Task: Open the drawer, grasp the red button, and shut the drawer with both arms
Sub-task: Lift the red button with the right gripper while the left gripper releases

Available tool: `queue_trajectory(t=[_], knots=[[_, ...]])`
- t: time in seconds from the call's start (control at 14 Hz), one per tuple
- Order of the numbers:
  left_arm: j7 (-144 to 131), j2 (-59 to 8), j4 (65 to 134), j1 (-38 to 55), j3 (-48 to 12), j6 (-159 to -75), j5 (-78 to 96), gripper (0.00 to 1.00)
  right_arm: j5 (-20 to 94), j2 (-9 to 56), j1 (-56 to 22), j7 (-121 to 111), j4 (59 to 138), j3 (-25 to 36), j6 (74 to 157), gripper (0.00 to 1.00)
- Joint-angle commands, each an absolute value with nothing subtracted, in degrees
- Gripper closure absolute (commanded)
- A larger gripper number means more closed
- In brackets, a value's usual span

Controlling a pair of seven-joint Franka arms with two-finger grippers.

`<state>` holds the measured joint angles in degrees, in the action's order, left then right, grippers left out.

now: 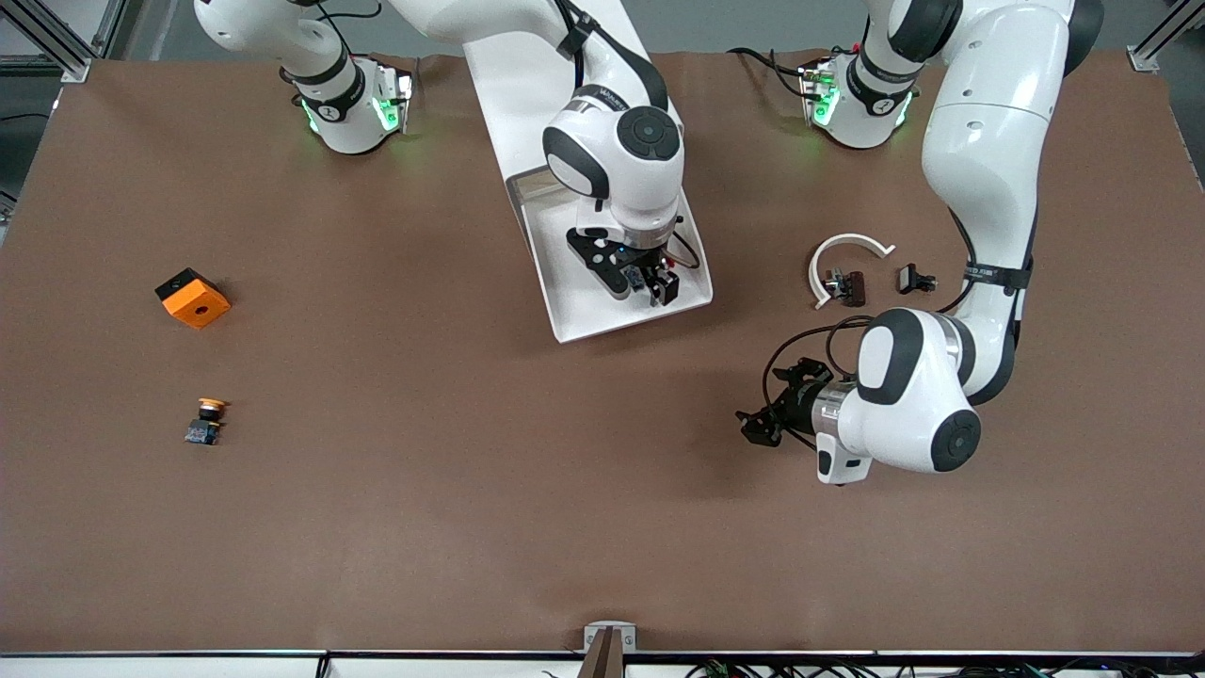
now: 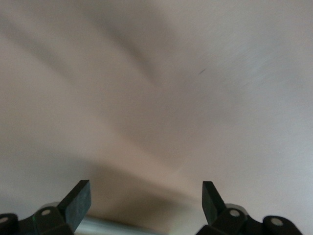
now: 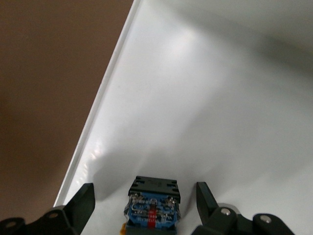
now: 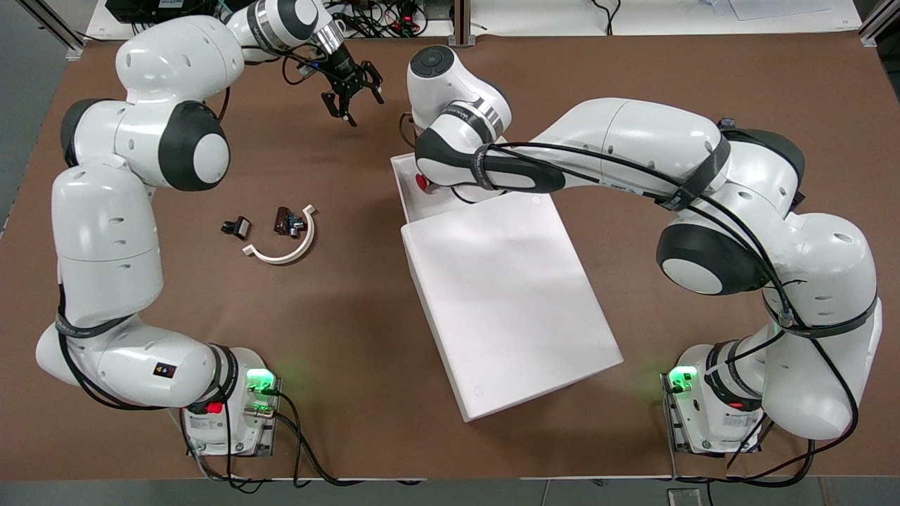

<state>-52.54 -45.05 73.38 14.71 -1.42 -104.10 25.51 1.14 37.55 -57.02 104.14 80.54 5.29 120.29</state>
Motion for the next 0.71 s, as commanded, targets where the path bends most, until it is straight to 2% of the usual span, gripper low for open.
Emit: queue_trajectory(t=[0.0, 0.07, 0.14, 0.43, 0.64], knots=[[-50.89, -43.42, 74.62, 16.08, -0.88, -109.06, 21.11, 0.0, 1.05, 38.23, -57.74, 105.29, 79.19, 5.62, 120.67, 0.72], [-50.89, -42.55, 74.88, 16.34, -0.97, -110.81, 18.92, 0.0, 1.14, 38.23, -57.83, 105.38, 79.19, 5.54, 120.67, 0.97], [-50.89, -42.28, 74.97, 16.78, -0.97, -112.31, 17.07, 0.0, 1.14, 38.23, -57.83, 105.9, 79.19, 5.54, 120.67, 1.0], [-51.15, -42.1, 75.23, 18.72, -0.79, -114.35, 14.24, 0.0, 1.05, 38.06, -57.57, 105.74, 78.93, 5.62, 120.67, 1.0], [-51.15, -42.28, 74.97, 18.81, -0.79, -114.35, 14.06, 0.0, 1.58, 37.62, -54.51, 103.03, 77.0, 5.36, 119.97, 1.0]])
